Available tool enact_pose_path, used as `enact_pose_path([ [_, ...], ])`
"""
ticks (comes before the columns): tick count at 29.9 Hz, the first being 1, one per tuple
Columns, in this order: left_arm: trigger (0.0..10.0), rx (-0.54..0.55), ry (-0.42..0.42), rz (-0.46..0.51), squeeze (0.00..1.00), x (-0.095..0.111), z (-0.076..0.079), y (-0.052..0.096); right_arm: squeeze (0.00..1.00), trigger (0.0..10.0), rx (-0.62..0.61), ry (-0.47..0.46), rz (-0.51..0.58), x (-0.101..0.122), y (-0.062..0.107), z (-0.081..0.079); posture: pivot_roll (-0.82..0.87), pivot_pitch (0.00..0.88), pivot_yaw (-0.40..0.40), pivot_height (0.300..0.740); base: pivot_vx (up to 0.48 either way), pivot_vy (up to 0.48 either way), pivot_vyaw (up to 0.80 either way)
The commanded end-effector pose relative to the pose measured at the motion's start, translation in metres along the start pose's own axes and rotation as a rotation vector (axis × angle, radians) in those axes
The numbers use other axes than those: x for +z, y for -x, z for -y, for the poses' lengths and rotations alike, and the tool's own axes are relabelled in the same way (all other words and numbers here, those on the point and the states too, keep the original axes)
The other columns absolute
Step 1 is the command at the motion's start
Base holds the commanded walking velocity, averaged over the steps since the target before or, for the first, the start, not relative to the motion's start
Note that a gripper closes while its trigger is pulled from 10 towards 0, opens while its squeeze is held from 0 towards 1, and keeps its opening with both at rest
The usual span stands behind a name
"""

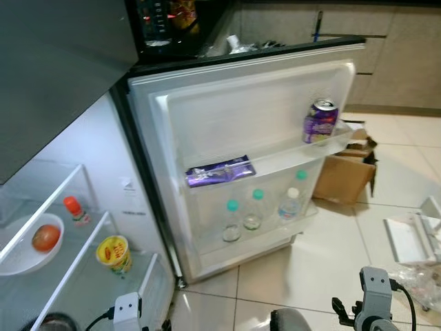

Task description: Restocking fridge

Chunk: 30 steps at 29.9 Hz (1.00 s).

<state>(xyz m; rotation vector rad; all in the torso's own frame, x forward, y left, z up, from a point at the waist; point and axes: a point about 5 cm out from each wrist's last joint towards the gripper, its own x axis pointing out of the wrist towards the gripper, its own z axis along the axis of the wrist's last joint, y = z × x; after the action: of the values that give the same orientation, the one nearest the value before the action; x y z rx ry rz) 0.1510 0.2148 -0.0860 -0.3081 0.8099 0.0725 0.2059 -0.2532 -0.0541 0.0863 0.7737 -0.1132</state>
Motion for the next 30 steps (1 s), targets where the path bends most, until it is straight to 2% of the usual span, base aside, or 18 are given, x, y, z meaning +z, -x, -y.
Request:
enact_pose_path([
  [1, 10.0, 0.008, -0.012, -0.018, 0.00, -0.0016, -0.0011, 0.0003, 0.00, 10.0, -0.007, -0.008, -0.017, -0.0038, 0.0006, 0.0000, -0.04, 0.000, -0.019, 0.629, 0.000, 0.000, 0.00],
  [4, 10.0, 0.017, -0.007, -0.014, 0.00, -0.0006, -0.0020, 0.0002, 0.00, 10.0, -0.002, -0.010, -0.016, -0.0042, 0.0005, -0.0011, -0.04, 0.000, -0.019, 0.629, 0.000, 0.000, 0.00],
  [6, 10.0, 0.016, -0.006, -0.009, 0.00, 0.0003, -0.0022, 0.0001, 0.00, 10.0, 0.059, -0.036, 0.024, -0.0003, 0.0003, -0.0045, -0.04, 0.000, -0.016, 0.634, 0.000, 0.000, 0.00],
  [10, 10.0, 0.014, -0.007, -0.008, 0.00, 0.0006, -0.0020, 0.0000, 0.00, 10.0, 0.085, -0.033, 0.032, 0.0009, 0.0003, -0.0061, -0.04, 0.000, -0.017, 0.644, 0.000, 0.000, 0.00],
  [15, 10.0, 0.011, -0.008, -0.008, 0.00, -0.0001, -0.0007, -0.0002, 0.00, 10.0, 0.069, -0.042, 0.025, -0.0001, 0.0000, -0.0061, -0.04, 0.000, -0.017, 0.669, 0.000, 0.000, 0.00],
  [18, 10.0, 0.011, -0.009, -0.011, 0.00, -0.0009, -0.0005, 0.0000, 0.00, 10.0, 0.012, -0.026, -0.017, -0.0041, 0.0001, -0.0030, -0.04, 0.000, -0.017, 0.669, 0.000, 0.000, 0.00],
  [26, 10.0, 0.010, -0.016, -0.023, 0.00, -0.0022, -0.0008, 0.0002, 0.00, 10.0, 0.026, -0.041, -0.006, -0.0050, 0.0008, -0.0029, -0.04, 0.000, -0.018, 0.669, 0.000, 0.000, 0.00],
  [30, 10.0, 0.002, -0.032, -0.040, 0.00, -0.0034, 0.0009, -0.0004, 0.00, 10.0, 0.028, -0.044, -0.003, -0.0051, 0.0010, -0.0028, -0.04, 0.000, -0.019, 0.669, -0.397, 0.000, 0.00],
])
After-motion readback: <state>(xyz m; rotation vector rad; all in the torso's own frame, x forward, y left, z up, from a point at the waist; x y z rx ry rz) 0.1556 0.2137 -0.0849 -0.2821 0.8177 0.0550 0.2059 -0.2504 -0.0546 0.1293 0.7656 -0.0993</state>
